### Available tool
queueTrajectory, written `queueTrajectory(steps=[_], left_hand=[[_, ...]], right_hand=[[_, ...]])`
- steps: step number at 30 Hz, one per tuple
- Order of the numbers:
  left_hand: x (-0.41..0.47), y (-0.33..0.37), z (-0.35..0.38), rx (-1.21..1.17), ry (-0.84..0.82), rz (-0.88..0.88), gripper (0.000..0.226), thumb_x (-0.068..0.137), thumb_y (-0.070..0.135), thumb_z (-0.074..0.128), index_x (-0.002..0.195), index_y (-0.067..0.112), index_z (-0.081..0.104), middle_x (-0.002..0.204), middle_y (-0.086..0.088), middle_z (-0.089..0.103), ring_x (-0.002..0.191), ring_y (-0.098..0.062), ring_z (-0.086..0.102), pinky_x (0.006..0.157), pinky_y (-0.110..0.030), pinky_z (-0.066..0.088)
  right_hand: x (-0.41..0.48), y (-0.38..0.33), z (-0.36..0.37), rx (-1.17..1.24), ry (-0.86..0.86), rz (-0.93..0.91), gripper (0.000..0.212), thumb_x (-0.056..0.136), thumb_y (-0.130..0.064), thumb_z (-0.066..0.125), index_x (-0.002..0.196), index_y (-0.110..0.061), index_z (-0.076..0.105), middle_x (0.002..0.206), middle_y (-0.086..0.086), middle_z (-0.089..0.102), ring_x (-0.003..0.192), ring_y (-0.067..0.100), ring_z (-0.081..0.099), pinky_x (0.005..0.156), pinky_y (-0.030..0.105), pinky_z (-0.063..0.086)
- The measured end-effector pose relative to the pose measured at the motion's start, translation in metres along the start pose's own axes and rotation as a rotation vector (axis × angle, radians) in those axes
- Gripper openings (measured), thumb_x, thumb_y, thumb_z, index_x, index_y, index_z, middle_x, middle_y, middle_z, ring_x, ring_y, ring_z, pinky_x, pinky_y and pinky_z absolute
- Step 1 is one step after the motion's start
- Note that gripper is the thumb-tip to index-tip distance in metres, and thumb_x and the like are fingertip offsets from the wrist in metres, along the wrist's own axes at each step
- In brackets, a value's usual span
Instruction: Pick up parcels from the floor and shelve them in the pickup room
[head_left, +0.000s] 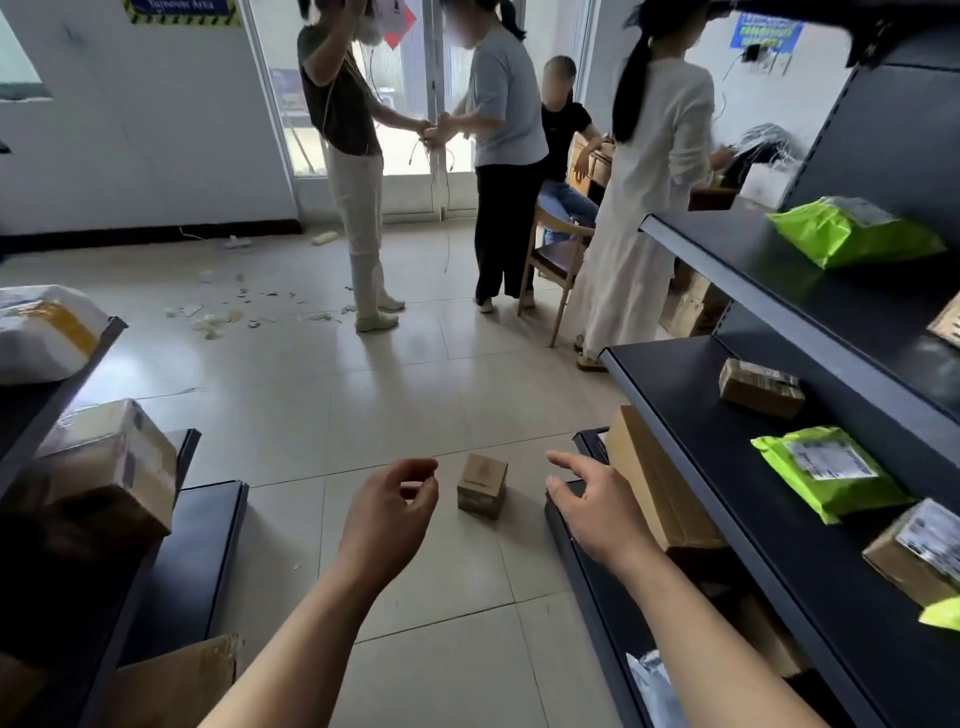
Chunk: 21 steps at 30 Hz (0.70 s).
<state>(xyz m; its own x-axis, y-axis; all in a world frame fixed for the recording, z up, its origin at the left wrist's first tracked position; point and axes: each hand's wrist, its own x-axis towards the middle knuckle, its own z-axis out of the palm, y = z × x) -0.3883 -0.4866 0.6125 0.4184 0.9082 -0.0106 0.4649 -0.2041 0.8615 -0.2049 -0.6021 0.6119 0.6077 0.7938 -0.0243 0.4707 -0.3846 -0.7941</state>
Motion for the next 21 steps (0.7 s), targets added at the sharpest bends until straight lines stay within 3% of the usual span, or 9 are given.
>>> queueTrajectory(steps=[4,11,21], left_hand=[[0.039,-0.002,0.012,0.010,-0.012,-0.021,0.021,0.090,0.020,0.057,0.107,0.022,0.069,0.099,0.013,0.070,0.085,0.006,0.061,0.066,-0.011,0.042],[0.140,0.006,0.054,-0.012,-0.009,-0.060,0.023,0.091,0.021,0.057,0.110,0.020,0.068,0.099,0.012,0.070,0.089,0.001,0.063,0.073,-0.019,0.046],[0.264,0.021,0.103,-0.030,0.035,-0.105,0.023,0.090,0.020,0.057,0.110,0.020,0.068,0.100,0.012,0.070,0.088,0.003,0.063,0.072,-0.016,0.045]], right_hand=[[0.041,0.005,0.005,0.015,-0.006,0.015,0.035,0.093,-0.023,0.052,0.128,-0.019,0.056,0.133,-0.003,0.057,0.125,0.011,0.048,0.098,0.022,0.037],[0.153,0.022,0.001,0.040,-0.053,0.025,0.035,0.093,-0.020,0.052,0.128,-0.019,0.056,0.133,-0.003,0.056,0.127,0.011,0.046,0.099,0.021,0.035],[0.297,0.042,-0.003,0.022,-0.125,0.025,0.033,0.093,-0.019,0.053,0.126,-0.020,0.058,0.132,-0.002,0.057,0.125,0.012,0.047,0.095,0.017,0.032]])
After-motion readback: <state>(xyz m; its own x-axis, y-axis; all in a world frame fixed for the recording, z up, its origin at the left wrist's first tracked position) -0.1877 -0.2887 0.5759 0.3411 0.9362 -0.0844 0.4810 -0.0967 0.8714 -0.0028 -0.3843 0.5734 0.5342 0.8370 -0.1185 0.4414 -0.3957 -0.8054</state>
